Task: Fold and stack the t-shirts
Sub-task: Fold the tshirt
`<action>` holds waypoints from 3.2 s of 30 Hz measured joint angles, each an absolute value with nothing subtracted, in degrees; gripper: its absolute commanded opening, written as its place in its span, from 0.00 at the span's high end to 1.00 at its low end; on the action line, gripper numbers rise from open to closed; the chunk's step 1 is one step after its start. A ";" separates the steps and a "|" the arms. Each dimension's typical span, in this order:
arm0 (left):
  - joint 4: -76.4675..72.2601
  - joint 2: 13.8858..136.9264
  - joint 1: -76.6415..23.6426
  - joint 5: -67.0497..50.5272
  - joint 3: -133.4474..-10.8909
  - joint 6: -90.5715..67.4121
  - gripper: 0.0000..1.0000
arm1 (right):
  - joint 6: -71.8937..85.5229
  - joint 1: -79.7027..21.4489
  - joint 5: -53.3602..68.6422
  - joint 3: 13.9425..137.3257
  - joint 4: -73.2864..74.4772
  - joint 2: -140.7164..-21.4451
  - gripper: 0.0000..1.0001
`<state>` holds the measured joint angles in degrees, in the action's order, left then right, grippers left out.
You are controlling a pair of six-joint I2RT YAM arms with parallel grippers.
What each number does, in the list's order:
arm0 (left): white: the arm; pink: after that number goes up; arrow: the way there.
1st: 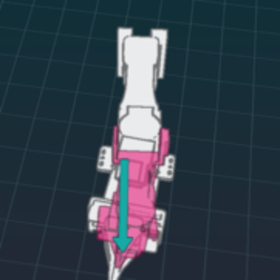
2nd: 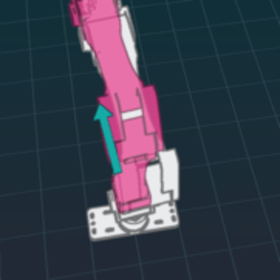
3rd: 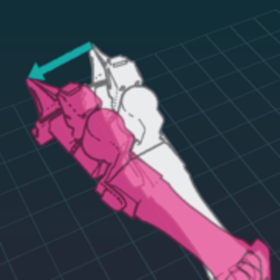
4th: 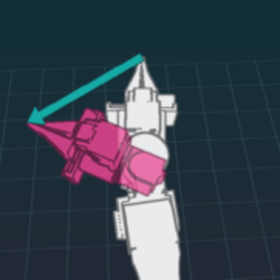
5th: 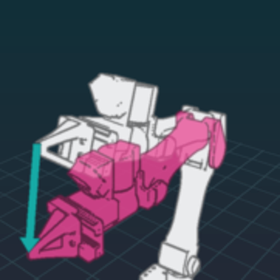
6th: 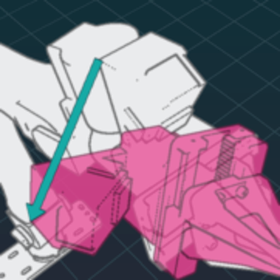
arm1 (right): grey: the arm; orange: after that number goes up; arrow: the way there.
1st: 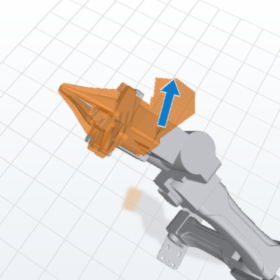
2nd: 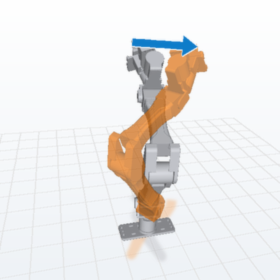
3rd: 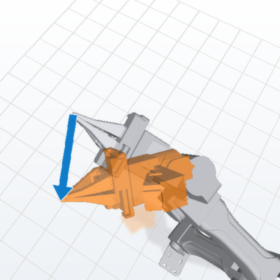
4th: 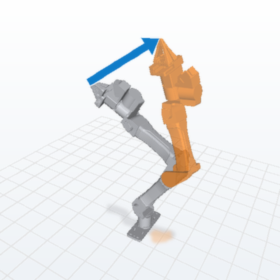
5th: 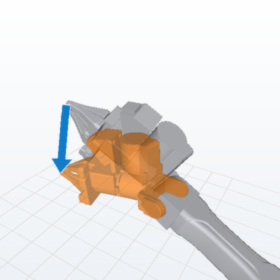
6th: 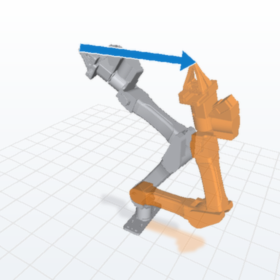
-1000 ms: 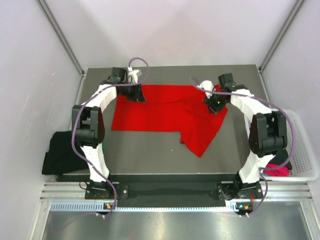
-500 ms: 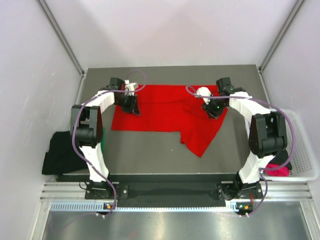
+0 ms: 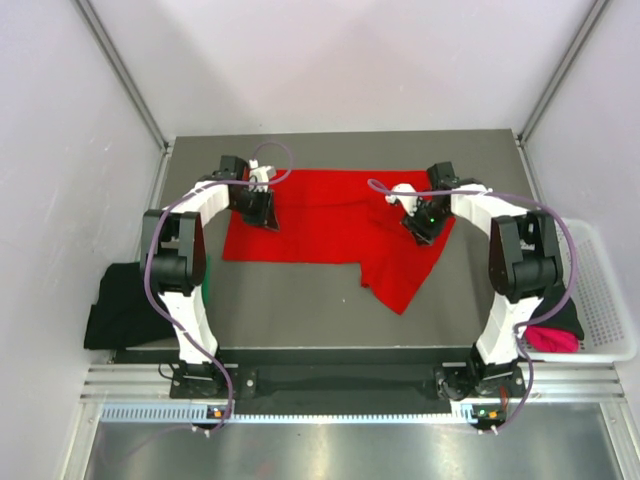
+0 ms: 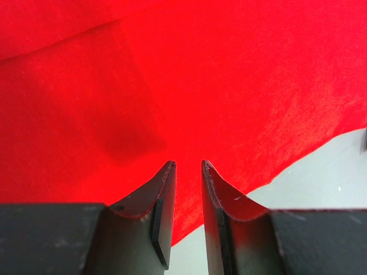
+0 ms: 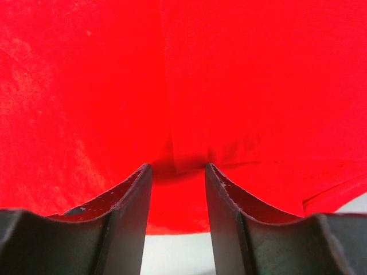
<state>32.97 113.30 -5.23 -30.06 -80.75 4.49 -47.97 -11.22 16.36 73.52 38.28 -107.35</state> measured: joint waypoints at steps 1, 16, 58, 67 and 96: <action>32.97 113.30 -5.23 -29.98 -80.73 4.49 0.70 | -47.97 -11.22 16.32 73.52 38.15 -107.50 0.61; 33.01 113.32 -4.69 -28.84 -80.29 4.75 0.70 | -47.13 -11.25 13.52 72.73 37.23 -105.91 0.96; 40.95 105.34 -3.49 -27.79 -80.34 15.20 0.62 | -46.94 -20.88 22.04 60.31 43.42 -77.80 0.59; 45.17 105.75 -2.85 -23.59 -80.88 14.20 0.57 | -48.42 -43.07 19.22 40.49 38.96 -74.96 0.63; 45.30 105.78 -2.39 -21.80 -80.88 12.34 0.57 | -48.47 -46.39 9.08 36.62 32.34 -75.33 0.75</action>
<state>45.30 105.78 -2.39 -21.80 -80.88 12.34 -48.47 -46.39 9.08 36.62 32.34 -75.33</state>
